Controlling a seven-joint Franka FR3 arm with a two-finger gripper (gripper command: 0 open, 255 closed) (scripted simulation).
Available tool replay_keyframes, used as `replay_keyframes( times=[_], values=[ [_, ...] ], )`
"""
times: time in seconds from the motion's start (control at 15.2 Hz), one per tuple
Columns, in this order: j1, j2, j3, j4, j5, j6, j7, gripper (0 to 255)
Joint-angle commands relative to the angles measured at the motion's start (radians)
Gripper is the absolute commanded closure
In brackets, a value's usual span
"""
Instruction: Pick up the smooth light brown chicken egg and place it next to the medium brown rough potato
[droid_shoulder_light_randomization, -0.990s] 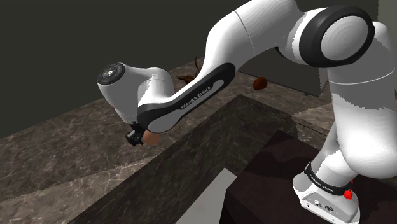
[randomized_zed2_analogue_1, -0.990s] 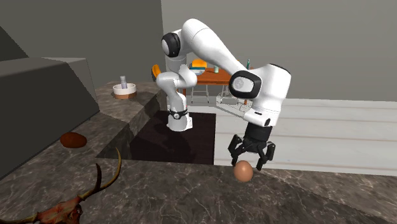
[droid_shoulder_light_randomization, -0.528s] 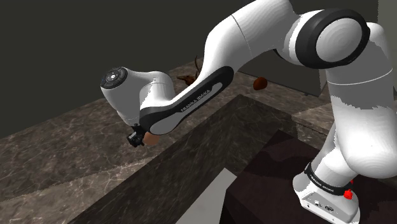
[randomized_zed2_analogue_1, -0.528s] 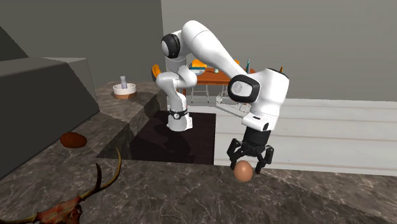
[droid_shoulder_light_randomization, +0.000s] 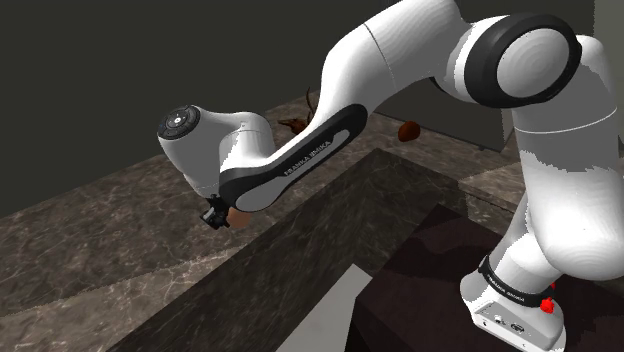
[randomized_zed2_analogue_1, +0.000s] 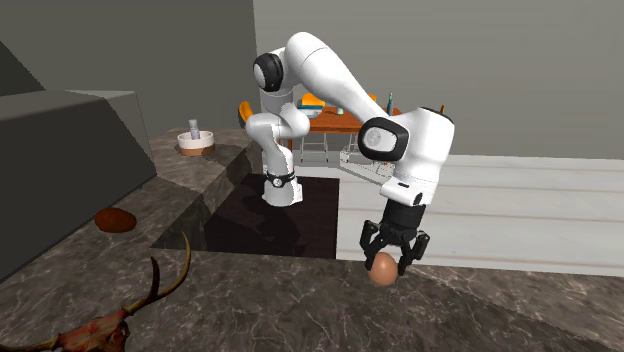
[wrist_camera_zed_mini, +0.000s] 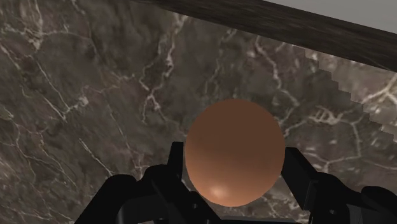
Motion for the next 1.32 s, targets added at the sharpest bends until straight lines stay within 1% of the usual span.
replay_keyframes(
  times=[0.0,0.2,1.25],
  values=[
    [0.000,0.000,0.000,0.000,0.000,0.000,0.000,255],
    [0.000,0.000,0.000,0.000,0.000,0.000,0.000,255],
    [-0.011,-0.084,0.033,0.088,0.071,-0.149,-0.084,255]
  ],
)
